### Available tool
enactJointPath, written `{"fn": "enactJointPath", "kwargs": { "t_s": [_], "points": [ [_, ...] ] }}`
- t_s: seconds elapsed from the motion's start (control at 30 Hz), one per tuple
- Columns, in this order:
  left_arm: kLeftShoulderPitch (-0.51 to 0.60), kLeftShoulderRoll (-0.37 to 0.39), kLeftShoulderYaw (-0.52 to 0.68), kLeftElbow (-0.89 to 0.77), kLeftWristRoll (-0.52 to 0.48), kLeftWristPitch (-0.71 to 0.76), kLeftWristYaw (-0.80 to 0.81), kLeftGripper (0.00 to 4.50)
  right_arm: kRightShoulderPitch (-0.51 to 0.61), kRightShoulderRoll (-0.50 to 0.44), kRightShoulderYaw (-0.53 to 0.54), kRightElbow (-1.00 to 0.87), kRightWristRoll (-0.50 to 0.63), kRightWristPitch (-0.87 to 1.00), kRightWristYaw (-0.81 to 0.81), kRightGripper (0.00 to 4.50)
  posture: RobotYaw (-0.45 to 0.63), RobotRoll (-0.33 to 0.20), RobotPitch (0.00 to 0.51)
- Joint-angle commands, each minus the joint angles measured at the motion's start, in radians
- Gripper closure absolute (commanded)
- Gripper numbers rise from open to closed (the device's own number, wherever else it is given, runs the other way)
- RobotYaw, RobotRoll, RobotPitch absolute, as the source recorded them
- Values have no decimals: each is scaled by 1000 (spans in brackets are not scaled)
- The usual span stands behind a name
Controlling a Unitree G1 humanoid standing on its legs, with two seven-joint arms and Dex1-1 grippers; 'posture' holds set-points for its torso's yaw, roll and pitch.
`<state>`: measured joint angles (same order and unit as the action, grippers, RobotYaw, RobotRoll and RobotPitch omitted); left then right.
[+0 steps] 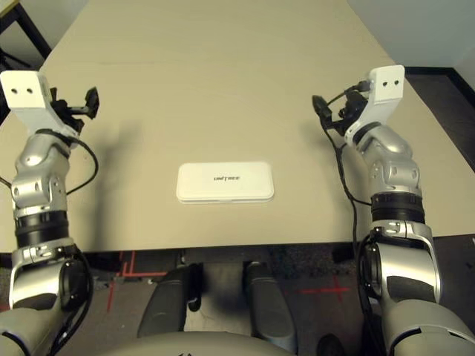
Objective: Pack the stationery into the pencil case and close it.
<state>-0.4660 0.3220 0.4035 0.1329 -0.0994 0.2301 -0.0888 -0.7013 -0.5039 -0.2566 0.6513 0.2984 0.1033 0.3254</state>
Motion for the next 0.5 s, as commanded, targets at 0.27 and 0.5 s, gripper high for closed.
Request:
{"fn": "enactJointPath", "kwargs": {
  "t_s": [0.27,0.5],
  "points": [
    [36,-37,1,9,-21,-65,78,47,3,4,-47,88,-45,-75,-119,0,-68,0,163],
    [57,-23,-14,6,-27,-89,53,47,38,14,-38,48,-44,-59,-109,0,-78,0,176]
  ]
}}
